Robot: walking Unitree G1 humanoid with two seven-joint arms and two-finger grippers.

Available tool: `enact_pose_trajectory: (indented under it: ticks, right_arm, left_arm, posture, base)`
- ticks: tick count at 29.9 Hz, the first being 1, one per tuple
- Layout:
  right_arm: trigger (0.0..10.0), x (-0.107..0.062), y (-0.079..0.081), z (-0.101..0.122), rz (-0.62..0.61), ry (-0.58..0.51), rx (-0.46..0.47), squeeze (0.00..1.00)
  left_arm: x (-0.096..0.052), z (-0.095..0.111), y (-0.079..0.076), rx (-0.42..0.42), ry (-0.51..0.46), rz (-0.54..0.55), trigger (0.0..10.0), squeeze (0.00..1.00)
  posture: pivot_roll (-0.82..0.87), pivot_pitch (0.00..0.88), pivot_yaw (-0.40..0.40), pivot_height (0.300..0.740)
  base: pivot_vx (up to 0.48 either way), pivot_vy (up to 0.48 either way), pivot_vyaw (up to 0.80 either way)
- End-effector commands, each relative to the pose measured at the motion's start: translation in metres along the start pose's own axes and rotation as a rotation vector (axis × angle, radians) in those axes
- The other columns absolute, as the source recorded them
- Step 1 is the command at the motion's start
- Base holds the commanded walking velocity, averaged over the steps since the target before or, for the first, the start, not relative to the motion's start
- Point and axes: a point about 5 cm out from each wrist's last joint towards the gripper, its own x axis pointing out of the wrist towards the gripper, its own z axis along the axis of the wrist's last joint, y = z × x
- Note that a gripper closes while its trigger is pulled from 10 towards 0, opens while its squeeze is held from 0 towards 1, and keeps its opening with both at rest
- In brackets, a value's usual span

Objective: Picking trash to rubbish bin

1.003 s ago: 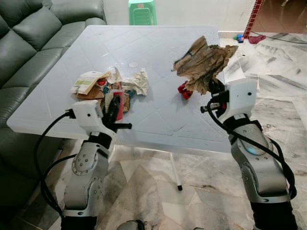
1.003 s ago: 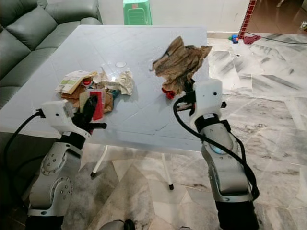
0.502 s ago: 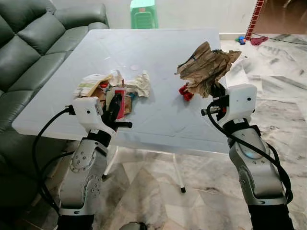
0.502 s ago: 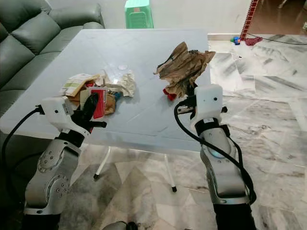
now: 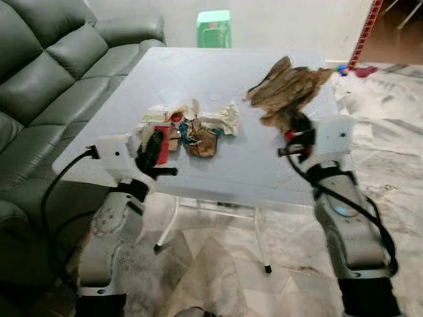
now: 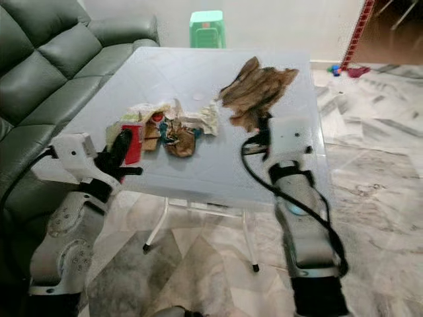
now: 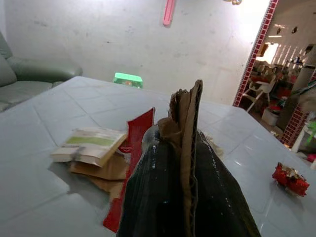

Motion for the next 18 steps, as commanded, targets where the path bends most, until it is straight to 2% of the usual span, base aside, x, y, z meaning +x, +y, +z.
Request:
enact_pose_trajectory:
  ticks: [1, 8, 9, 18]
  right_arm:
    - [10.0, 0.0003, -0.0056, 0.0005, -0.019, -0.003, -0.009, 0.0]
    - [10.0, 0.0002, -0.0061, 0.0013, -0.019, -0.005, -0.012, 0.0]
    - [10.0, 0.0005, -0.0059, 0.0015, -0.018, -0.005, -0.013, 0.0]
    - [10.0, 0.0016, -0.0057, 0.0039, -0.018, -0.008, -0.014, 0.0]
  left_arm:
    - [0.0015, -0.0009, -0.003, -0.013, 0.01, -0.006, 5.5, 0.0]
    - [0.0019, -0.0019, -0.0039, -0.019, 0.016, -0.009, 5.3, 0.0]
    - [0.0018, -0.0022, -0.0039, -0.02, 0.018, -0.009, 5.6, 0.0]
    - [0.0017, -0.0045, -0.0055, -0.03, 0.028, -0.013, 5.9, 0.0]
  posture:
    - [-0.04, 0.057, 0.084, 0.74]
    - [-0.04, 0.063, 0.081, 0.74]
    - [-0.04, 0.063, 0.081, 0.74]
    - [-0.04, 0.069, 0.079, 0.74]
  base:
    - [0.0, 0.48, 0.0]
    - [0.0, 0.48, 0.0]
    - [0.0, 0.48, 0.0]
    - [0.0, 0.48, 0.0]
